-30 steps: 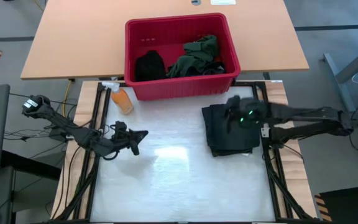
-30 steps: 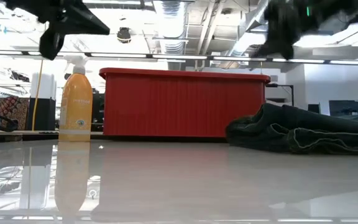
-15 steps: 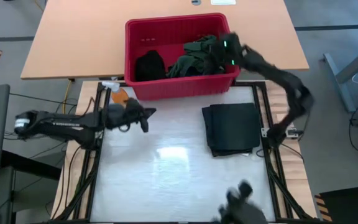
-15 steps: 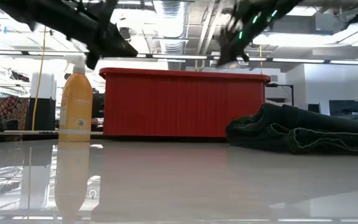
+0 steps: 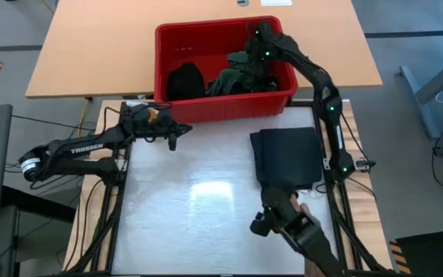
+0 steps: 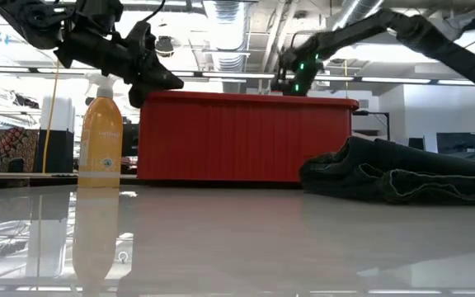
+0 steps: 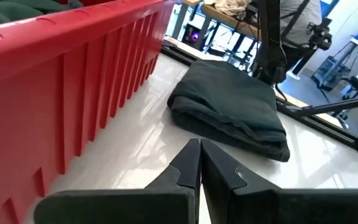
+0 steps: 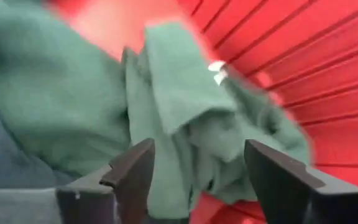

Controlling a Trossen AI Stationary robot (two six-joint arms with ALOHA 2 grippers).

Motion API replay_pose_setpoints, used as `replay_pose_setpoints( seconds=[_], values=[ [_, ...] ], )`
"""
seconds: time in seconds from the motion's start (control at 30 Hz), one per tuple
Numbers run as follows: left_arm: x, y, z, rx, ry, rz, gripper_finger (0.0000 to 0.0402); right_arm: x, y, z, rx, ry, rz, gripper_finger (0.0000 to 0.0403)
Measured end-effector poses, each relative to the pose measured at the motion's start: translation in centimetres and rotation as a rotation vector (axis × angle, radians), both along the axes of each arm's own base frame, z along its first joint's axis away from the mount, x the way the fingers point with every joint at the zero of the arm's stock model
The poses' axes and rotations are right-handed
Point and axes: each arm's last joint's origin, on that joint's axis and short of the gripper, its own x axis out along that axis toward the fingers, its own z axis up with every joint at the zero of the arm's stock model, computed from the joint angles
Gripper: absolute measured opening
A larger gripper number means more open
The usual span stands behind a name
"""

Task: Fold Laundry from Bin
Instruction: Remove the green polo shirt from the red bin

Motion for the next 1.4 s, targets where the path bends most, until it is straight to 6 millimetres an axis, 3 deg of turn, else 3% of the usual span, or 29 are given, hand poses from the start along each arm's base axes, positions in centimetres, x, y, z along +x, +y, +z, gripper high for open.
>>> replay_pose_setpoints(
  seconds=[0.3,0.4,0.5,0.63,0.83,0.97,1.13,1.4],
  values=[
    [0.0,0.2,0.0,-0.117,-0.03,0.144,0.0,-0.4,-4.9,-6.4,-0.006,-0.002,-0.028,0.0284],
    [0.1,0.1,0.0,-0.152,-0.043,0.21,0.0,0.3,-5.6,-7.7,-0.015,-0.033,-0.008,0.0263],
    [0.3,-0.2,-0.1,-0.198,-0.062,0.258,0.0,1.1,-5.4,-8.2,-0.01,-0.055,0.028,0.0186],
    [0.9,-1.4,0.0,-0.228,-0.076,0.275,0.0,2.0,-4.7,-7.3,-0.005,-0.126,0.098,0.0032],
    [2.1,-3.3,1.4,-0.175,-0.109,0.303,0.0,1.7,-2.1,-0.5,-0.029,-0.316,0.19,0.0018],
    [2.4,-4.0,2.1,-0.089,-0.095,0.262,0.0,0.7,1.7,6.5,-0.119,-0.419,0.285,0.0017],
    [2.1,-4.5,2.8,-0.012,-0.093,0.139,0.0,-0.9,9.6,15.8,-0.236,-0.591,0.368,0.0017],
    [-0.4,-6.8,4.3,0.077,-0.082,-0.164,0.0,-4.8,25.3,27.4,-0.28,-1.103,0.599,0.0017]
  ],
)
